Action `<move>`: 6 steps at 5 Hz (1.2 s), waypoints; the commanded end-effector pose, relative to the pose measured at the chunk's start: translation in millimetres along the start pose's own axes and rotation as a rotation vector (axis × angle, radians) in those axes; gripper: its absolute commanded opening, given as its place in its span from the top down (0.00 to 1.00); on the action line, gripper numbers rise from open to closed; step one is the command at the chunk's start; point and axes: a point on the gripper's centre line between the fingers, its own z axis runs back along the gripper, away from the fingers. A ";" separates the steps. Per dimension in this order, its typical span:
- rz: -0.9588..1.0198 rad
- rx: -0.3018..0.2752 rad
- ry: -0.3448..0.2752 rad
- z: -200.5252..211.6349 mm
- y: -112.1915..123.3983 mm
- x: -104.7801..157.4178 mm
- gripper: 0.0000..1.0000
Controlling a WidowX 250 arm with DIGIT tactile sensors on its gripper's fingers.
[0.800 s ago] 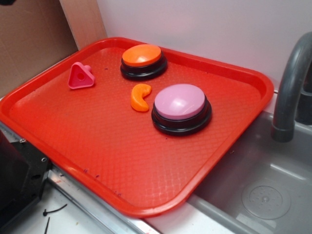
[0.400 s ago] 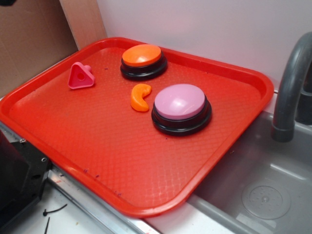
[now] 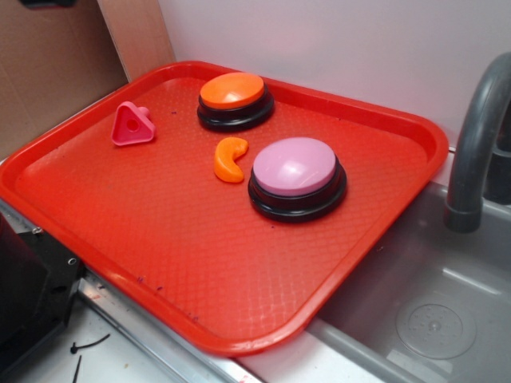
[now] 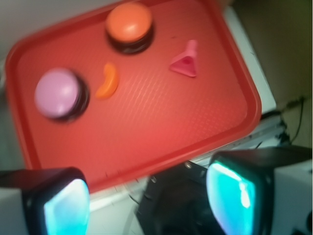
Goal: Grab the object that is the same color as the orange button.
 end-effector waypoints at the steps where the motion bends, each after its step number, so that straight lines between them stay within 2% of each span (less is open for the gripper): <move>1: 0.466 -0.132 -0.016 -38.5 -8.6 41.3 0.00; 2: 0.555 -0.168 -0.023 -71.0 -25.1 54.2 0.00; 3: 0.586 -0.136 -0.047 -108.8 -43.1 60.2 0.00; 4: 0.590 -0.105 -0.039 -135.9 -49.6 59.7 0.00; 5: 0.585 -0.057 -0.051 -159.3 -49.8 66.1 0.00; 6: 0.626 -0.040 -0.043 -179.0 -41.9 73.5 0.00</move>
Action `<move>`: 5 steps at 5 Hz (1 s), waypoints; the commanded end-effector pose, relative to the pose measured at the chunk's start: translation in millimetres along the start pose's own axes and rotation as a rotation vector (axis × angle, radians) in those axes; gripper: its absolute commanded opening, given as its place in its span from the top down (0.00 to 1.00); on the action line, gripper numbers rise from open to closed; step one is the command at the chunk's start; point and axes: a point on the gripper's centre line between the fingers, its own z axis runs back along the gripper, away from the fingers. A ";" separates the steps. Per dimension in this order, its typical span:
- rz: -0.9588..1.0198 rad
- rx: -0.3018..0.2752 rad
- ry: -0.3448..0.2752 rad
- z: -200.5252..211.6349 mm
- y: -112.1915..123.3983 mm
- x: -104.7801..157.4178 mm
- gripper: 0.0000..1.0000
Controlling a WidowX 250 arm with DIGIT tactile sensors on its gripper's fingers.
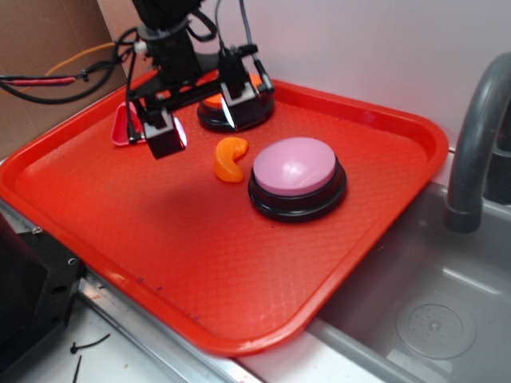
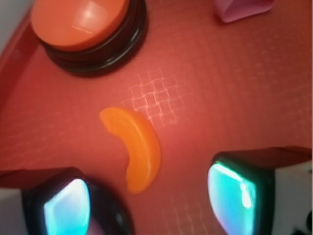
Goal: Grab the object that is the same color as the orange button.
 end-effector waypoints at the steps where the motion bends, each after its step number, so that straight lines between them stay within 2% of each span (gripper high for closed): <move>1: 0.047 -0.004 0.037 -23.3 -0.1 25.4 0.00; 2: 0.009 0.010 0.069 -34.9 -3.5 25.8 0.24; 3: -0.012 0.034 0.059 -39.5 -1.7 22.5 1.00; 5: -0.038 0.049 0.035 -35.0 -2.1 18.0 1.00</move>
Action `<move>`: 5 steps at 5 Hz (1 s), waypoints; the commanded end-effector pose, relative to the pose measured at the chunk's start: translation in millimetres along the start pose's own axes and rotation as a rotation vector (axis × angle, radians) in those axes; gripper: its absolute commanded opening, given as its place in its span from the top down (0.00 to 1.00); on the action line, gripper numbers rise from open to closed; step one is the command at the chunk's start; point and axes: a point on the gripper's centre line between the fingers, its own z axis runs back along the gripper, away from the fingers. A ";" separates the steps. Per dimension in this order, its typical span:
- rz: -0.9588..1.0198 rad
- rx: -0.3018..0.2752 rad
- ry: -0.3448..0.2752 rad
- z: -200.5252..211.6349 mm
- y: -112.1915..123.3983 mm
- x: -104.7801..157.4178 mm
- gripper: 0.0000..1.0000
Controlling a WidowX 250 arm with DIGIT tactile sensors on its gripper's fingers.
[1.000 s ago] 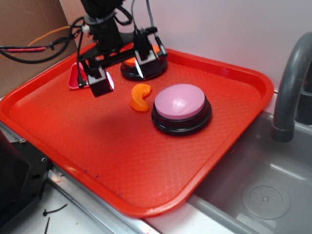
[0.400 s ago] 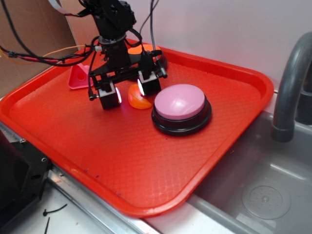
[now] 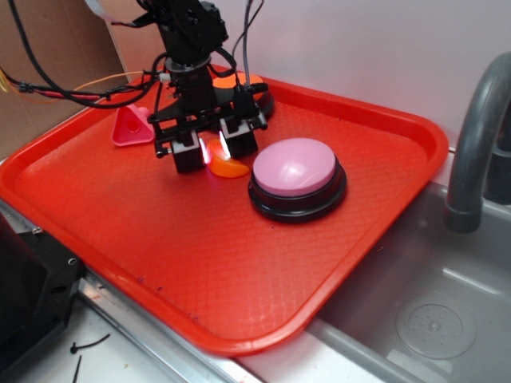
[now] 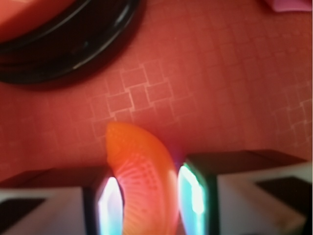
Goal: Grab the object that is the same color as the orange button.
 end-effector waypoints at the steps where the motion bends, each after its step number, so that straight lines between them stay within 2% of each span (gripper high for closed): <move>1: -0.147 -0.023 -0.020 23.1 -2.0 1.7 1.00; 3: -0.444 -0.054 -0.011 93.3 13.4 1.3 1.00; 4: -0.624 -0.072 0.020 126.7 20.7 1.8 1.00; 5: -0.787 -0.072 0.009 165.9 32.6 -2.0 1.00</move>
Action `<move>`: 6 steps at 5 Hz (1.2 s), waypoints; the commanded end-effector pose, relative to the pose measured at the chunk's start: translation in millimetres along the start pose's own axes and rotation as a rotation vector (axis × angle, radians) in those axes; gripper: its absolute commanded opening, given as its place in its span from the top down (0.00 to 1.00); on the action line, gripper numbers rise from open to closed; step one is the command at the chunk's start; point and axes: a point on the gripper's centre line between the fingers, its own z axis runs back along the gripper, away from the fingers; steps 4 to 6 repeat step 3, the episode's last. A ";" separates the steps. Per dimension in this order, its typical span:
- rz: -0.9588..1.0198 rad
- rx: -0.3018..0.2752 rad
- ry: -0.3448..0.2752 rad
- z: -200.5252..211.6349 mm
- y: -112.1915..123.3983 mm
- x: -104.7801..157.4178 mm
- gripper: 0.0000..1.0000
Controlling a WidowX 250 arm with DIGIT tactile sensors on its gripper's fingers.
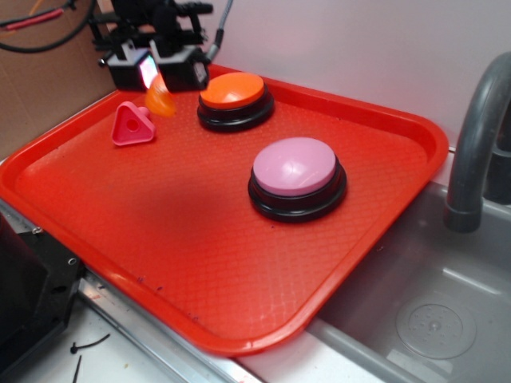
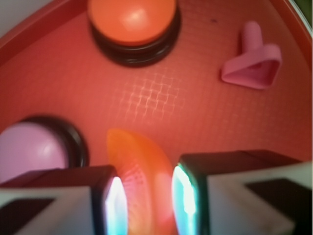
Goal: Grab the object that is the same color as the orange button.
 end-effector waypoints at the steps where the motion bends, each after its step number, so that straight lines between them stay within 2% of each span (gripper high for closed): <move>1: -0.213 -0.044 -0.097 79.3 15.4 -13.1 1.00; 2: -0.305 -0.068 -0.137 93.9 12.8 -27.1 1.00; 3: -0.328 -0.068 -0.082 82.5 9.0 -26.0 1.00; 6: -0.328 -0.068 -0.082 82.5 9.0 -26.0 1.00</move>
